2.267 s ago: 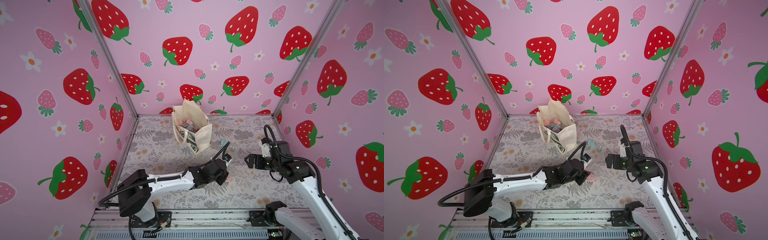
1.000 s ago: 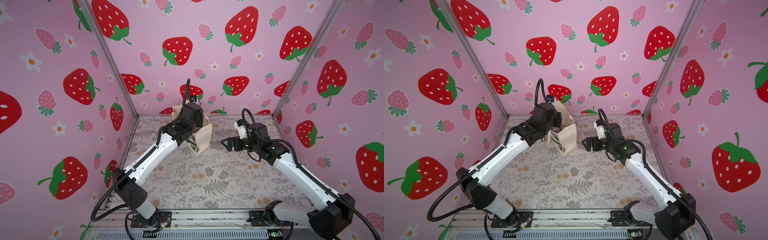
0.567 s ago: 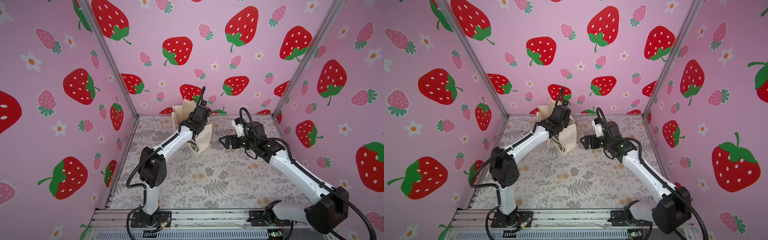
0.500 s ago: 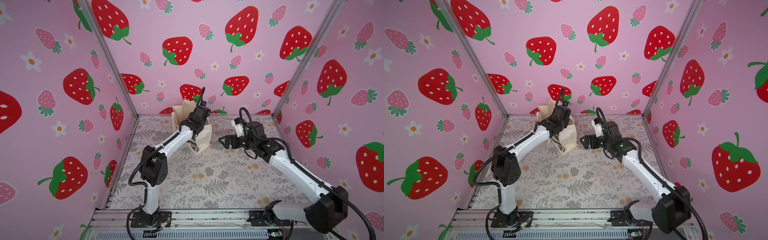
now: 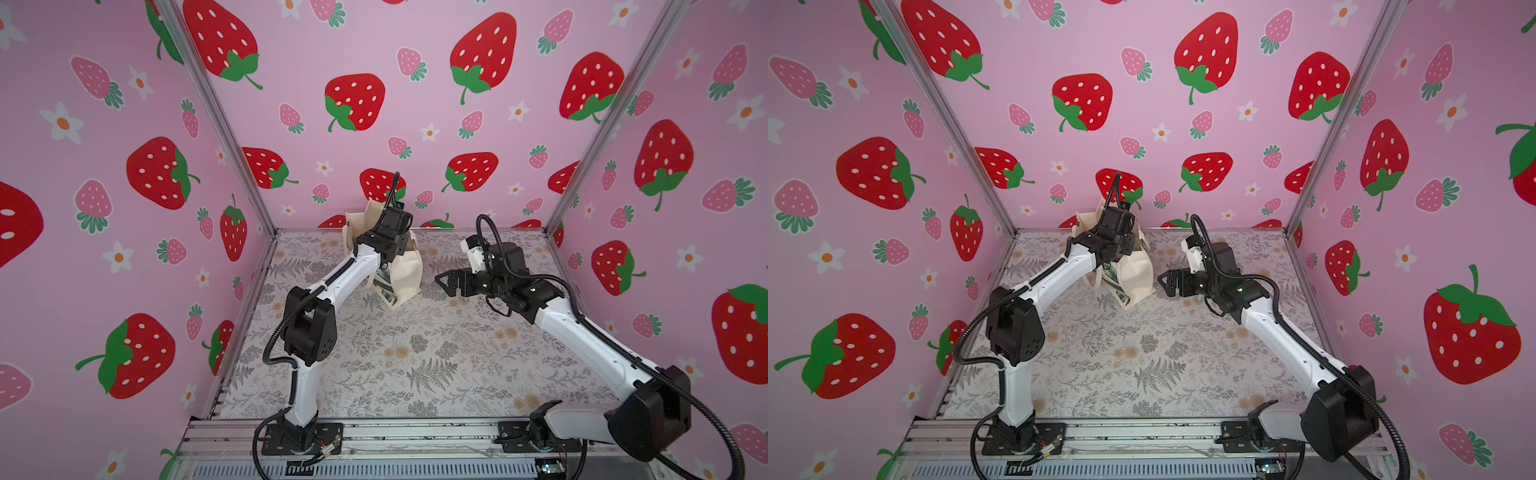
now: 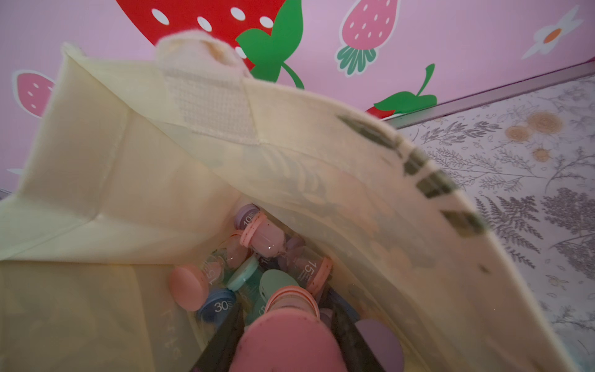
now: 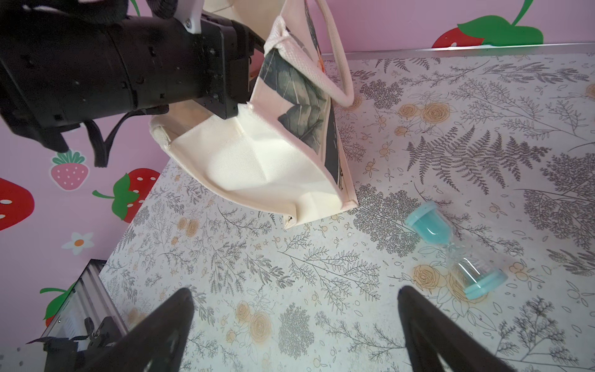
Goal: Put the hourglass into the canvas bag
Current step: Place the hourglass in the canvas bag.
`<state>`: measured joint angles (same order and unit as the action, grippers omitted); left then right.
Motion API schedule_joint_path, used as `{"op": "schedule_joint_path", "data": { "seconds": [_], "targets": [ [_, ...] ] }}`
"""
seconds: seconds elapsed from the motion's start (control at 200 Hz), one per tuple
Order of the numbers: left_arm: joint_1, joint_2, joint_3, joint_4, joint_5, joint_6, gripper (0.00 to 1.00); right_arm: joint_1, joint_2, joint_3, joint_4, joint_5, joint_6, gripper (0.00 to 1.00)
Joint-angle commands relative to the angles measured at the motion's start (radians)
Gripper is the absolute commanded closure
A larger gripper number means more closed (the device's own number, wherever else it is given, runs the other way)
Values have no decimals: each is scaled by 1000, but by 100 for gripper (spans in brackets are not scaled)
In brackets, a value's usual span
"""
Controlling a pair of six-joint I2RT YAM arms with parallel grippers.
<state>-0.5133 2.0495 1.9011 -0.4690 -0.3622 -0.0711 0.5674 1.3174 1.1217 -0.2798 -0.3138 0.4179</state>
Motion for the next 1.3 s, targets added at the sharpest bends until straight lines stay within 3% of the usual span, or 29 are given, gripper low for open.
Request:
{"op": "schedule_joint_path", "data": {
  "seconds": [0.0,0.305,0.65,1.036,1.296],
  "targets": [
    [-4,23,37,-134,62,-39,58,-2,9,9,18,-12,-7,1],
    [-2,23,97,-200,74,-41,37,-26,12,23,1,0,-5,1],
    [-3,-81,136,-267,77,-79,22,-94,75,28,-15,16,7,1],
    [-36,-395,-156,-155,171,-193,11,-162,197,58,-19,69,-24,1],
    [-127,-560,-370,-80,183,-257,4,-203,304,92,-19,76,-48,1]
  ]
}}
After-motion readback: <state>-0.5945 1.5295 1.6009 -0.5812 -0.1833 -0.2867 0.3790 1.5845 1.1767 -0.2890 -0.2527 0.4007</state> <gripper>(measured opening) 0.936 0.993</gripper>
